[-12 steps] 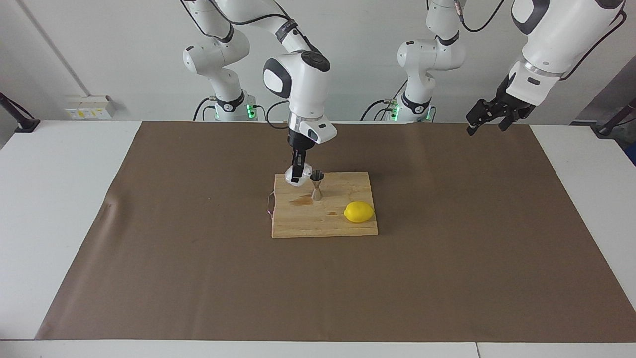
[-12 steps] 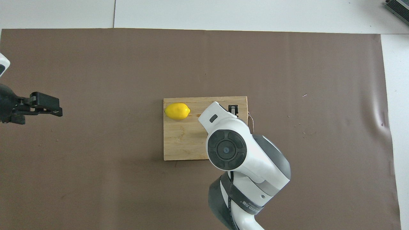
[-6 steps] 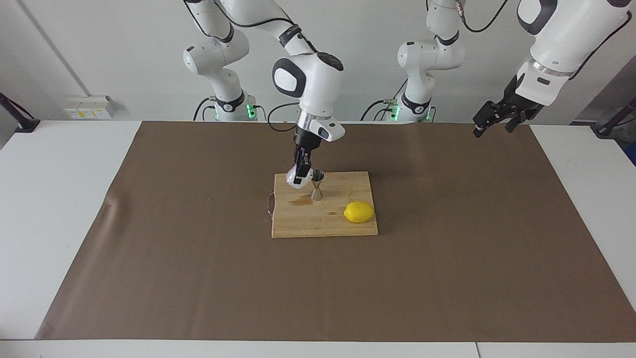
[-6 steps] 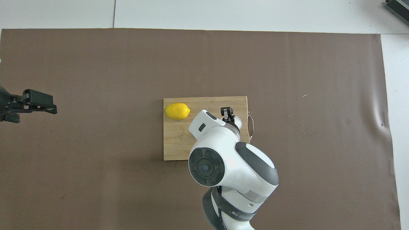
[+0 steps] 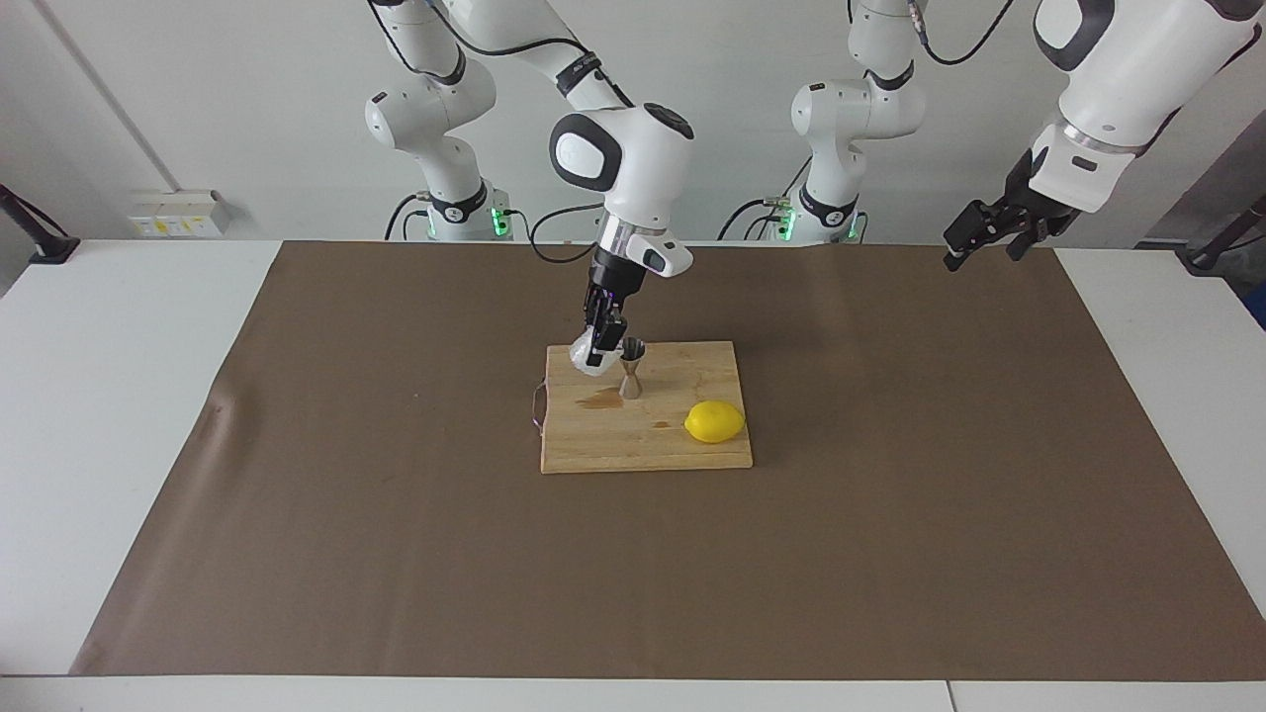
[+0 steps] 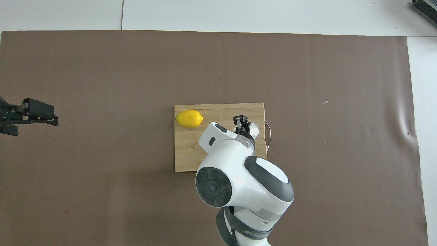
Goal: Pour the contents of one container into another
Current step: 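Tilt the white cup over the jigger with the right gripper to pour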
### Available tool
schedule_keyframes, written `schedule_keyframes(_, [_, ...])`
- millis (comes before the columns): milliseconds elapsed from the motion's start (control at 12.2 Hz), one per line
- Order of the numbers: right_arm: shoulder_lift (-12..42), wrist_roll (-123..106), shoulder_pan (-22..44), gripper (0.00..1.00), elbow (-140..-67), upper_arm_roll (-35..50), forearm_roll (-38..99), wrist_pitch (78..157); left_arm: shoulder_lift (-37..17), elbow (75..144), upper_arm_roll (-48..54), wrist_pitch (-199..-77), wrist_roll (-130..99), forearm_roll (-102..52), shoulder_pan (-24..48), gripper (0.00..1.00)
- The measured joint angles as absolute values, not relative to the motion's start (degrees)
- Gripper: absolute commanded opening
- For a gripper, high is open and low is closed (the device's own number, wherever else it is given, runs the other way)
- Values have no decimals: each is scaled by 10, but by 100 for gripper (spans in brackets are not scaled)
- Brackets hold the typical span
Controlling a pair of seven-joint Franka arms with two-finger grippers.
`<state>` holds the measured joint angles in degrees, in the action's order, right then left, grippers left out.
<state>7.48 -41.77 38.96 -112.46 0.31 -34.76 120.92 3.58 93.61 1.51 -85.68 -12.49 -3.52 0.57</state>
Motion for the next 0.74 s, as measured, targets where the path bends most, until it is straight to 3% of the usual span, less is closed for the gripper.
schedule_keyframes(736, [75, -429, 393, 0, -1126, 21, -387, 1190, 36, 936, 19, -884, -124, -35, -3, 100])
